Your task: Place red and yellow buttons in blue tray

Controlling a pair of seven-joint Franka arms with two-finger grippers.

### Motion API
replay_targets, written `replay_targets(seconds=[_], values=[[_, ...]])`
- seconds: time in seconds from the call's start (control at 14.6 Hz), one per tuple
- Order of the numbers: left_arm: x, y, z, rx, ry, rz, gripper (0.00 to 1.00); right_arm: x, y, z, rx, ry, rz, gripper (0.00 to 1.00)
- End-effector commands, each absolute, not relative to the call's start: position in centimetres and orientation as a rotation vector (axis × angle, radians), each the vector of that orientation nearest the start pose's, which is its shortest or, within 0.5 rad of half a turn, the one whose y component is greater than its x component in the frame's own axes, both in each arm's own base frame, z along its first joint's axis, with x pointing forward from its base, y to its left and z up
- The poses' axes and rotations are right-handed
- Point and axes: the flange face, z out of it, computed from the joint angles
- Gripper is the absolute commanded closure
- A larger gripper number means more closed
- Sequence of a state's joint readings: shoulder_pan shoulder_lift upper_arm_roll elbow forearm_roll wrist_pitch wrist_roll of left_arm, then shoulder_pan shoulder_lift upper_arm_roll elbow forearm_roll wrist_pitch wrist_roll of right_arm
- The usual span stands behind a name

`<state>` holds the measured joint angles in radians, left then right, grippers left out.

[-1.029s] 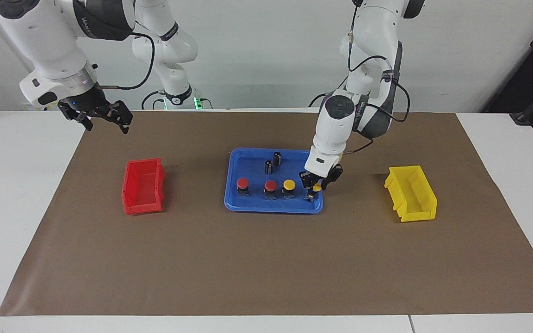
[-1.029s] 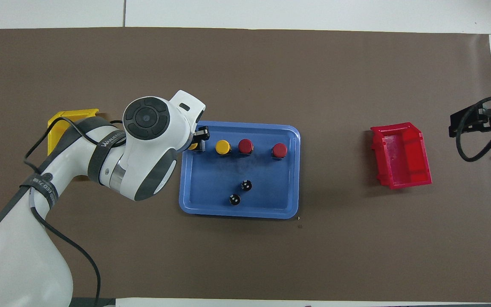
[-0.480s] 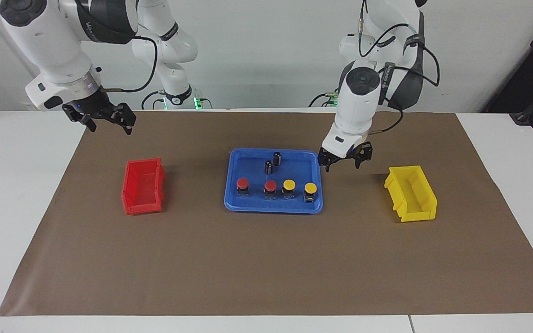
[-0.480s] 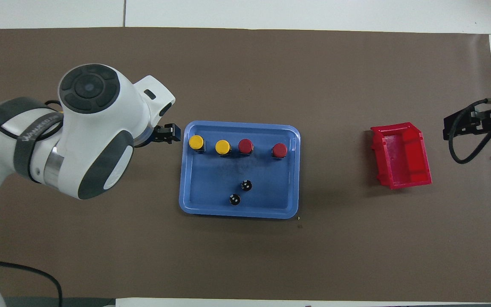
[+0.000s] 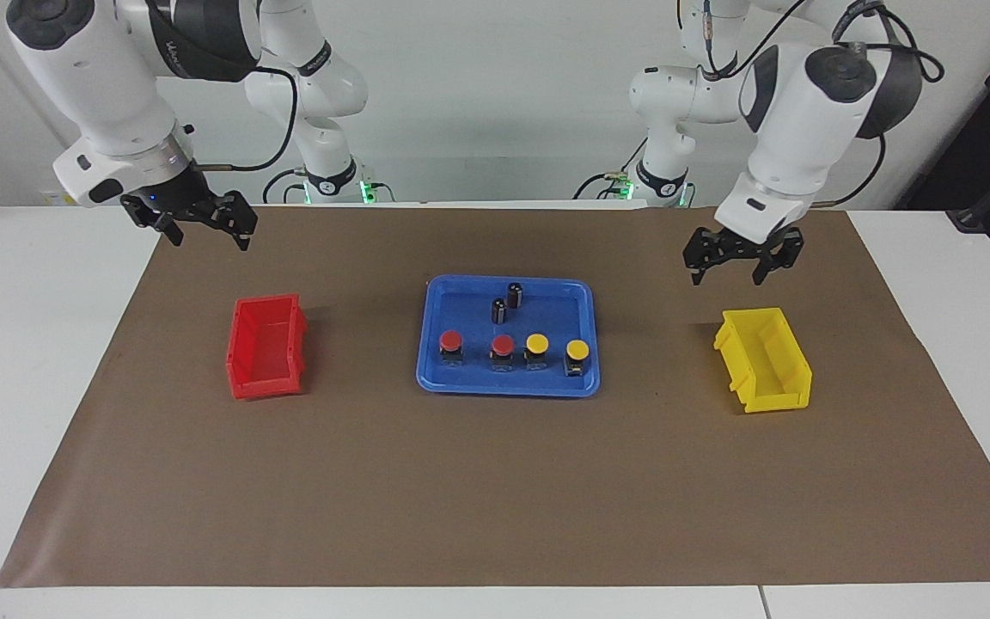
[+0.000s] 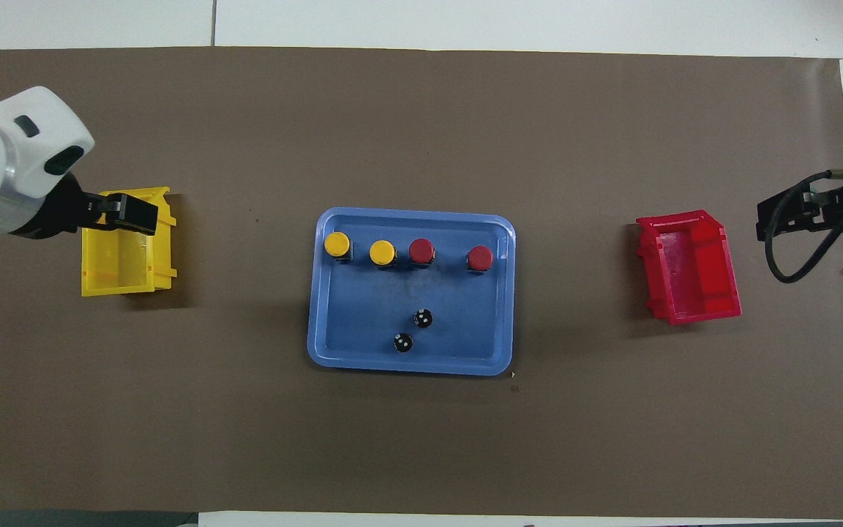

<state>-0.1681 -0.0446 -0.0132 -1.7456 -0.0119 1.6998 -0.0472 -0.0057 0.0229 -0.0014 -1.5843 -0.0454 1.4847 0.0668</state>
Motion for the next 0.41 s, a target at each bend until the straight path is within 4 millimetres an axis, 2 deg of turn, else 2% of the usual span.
replay_targets(seconds=[0.0,0.14,0.34], values=[[54.9,-6.7,61.2,-3.19,0.251,0.049,0.0,54.6,-1.0,59.9,-3.166,0.089,0.204,0.0],[55.4,-5.8,61.4,-3.192,0.233,0.056,0.0,54.6,-1.0,59.9,-3.166,0.089,0.204,0.0],[55.4,-5.7,61.1,-3.188,0.275,0.045,0.0,54.6,-1.0,59.9,-3.166,0.089,0.204,0.0]])
